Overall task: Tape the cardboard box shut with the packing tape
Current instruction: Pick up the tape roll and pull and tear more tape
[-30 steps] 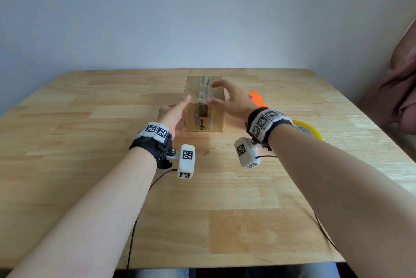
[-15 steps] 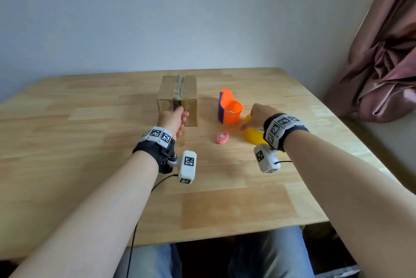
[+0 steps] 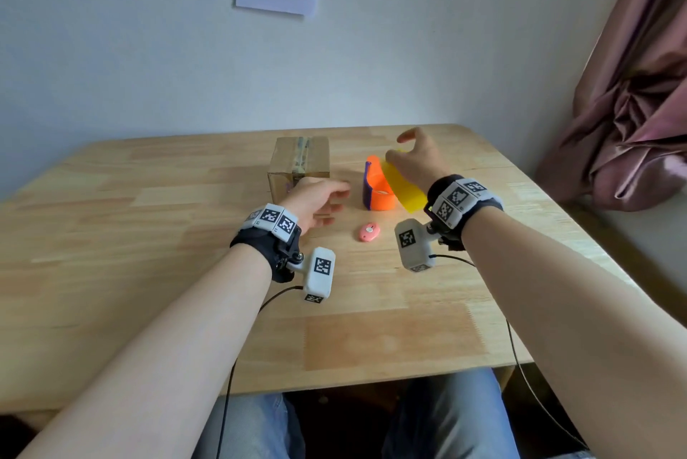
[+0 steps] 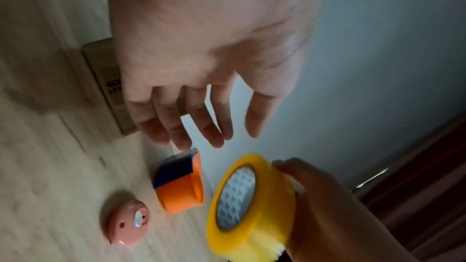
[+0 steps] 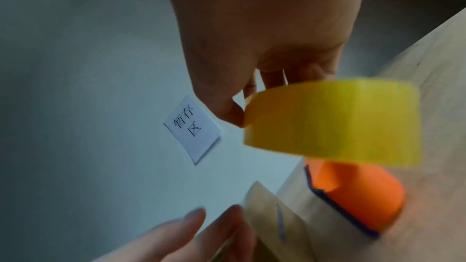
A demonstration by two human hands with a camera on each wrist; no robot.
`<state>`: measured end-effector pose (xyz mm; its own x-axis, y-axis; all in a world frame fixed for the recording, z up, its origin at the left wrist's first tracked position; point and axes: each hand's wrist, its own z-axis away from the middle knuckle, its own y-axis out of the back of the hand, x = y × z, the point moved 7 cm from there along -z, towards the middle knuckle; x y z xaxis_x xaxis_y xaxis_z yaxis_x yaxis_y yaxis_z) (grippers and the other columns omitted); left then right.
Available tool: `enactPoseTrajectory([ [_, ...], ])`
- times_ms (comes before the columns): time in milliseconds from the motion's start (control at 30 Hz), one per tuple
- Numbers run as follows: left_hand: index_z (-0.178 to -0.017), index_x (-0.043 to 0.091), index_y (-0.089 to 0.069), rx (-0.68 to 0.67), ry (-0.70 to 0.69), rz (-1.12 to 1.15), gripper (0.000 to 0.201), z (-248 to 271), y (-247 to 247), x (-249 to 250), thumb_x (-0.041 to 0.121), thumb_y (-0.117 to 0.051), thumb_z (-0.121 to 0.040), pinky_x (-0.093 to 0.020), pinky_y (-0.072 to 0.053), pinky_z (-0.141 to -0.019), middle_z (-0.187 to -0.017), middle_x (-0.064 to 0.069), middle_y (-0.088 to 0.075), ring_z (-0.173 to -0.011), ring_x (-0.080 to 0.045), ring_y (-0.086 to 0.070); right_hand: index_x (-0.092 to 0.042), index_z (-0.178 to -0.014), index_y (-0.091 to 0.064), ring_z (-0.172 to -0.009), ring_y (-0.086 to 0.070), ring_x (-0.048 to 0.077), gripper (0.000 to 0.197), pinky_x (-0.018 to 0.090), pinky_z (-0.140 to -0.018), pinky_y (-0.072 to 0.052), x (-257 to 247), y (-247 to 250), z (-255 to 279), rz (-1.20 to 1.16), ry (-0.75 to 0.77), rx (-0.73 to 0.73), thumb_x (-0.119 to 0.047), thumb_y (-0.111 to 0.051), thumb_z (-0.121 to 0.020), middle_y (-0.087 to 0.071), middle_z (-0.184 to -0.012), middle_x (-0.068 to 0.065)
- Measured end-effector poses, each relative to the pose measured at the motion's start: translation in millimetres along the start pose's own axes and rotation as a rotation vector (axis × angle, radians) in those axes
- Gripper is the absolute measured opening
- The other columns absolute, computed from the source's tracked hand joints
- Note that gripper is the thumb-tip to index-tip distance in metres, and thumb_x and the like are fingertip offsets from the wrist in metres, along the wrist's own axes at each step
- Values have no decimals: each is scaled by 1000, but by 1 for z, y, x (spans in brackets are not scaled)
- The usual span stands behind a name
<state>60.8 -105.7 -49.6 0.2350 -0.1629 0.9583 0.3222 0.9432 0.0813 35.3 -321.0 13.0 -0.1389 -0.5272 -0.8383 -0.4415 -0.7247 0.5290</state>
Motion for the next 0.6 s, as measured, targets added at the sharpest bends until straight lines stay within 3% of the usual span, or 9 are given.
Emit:
enactPoseTrajectory([
  [100, -119, 15, -75, -75, -67, 40, 32, 4, -11, 11, 35, -76, -93, -36, -51, -79, -108, -2, -79, -97, -23, -69, -23, -127, -52, -74, -62, 23, 42, 35, -60, -51, -20, -15, 10, -202, -1, -125, -21, -69, -88, -64, -96, 8],
  [167, -112, 18, -75, -85, -134, 33, 31, 7, -11, 17, 41, -78, -90, -40, -55, -88, -109, -3, -79, -102, -23, -71, -19, -129, -53, -64, -65, 25, 42, 36, -54, -54, -29, -30, 20, -366, -8, -272, -12, -69, -92, -66, -94, 14],
  [233, -105, 20, -77, -30, -198, 13, 29, 7, -1, 19, 42, -81, -86, -46, -57, -99, -106, -3, -81, -106, -24, -74, -15, -132, -55, -62, -68, 28, 39, 39, -56, -59, -36, -44, 31, -410, 32, -416, -7, -66, -96, -70, -92, 18],
  [333, -103, 16, -81, 16, -234, -15, 36, 9, 16, 15, 42, -86, -79, -49, -57, -102, -103, -7, -83, -107, -30, -76, -20, -136, -60, -68, -72, 29, 36, 43, -64, -64, -42, -59, 42, -242, 106, -505, -20, -64, -100, -73, -97, 20],
  [400, -110, 12, -81, 21, -243, -17, 43, 9, 25, 10, 39, -87, -78, -49, -57, -102, -107, -10, -82, -109, -32, -75, -28, -141, -60, -70, -72, 22, 42, 42, -66, -65, -45, -63, 41, -29, 195, -476, -33, -65, -99, -72, -108, 12],
  [467, -114, 8, -79, 31, -235, -13, 38, 10, 32, 6, 31, -86, -84, -45, -59, -99, -110, -13, -81, -110, -33, -75, -34, -140, -62, -79, -72, 20, 45, 42, -76, -65, -48, -67, 40, 142, 298, -432, -45, -65, -96, -64, -124, 1],
  [567, -109, 5, -79, 55, -207, -39, 35, 8, 38, 0, 30, -85, -85, -39, -58, -90, -110, -18, -80, -110, -36, -75, -30, -126, -73, -113, -65, 17, 34, 39, -102, -52, -54, -73, 41, 163, 411, -406, -41, -68, -95, -61, -139, -3],
  [600, -108, 5, -79, 59, -194, -38, 34, 7, 39, -2, 30, -85, -85, -41, -58, -90, -111, -19, -80, -110, -38, -74, -26, -123, -75, -117, -63, 14, 29, 33, -104, -49, -55, -76, 42, 127, 425, -427, -35, -69, -95, -63, -139, -3],
])
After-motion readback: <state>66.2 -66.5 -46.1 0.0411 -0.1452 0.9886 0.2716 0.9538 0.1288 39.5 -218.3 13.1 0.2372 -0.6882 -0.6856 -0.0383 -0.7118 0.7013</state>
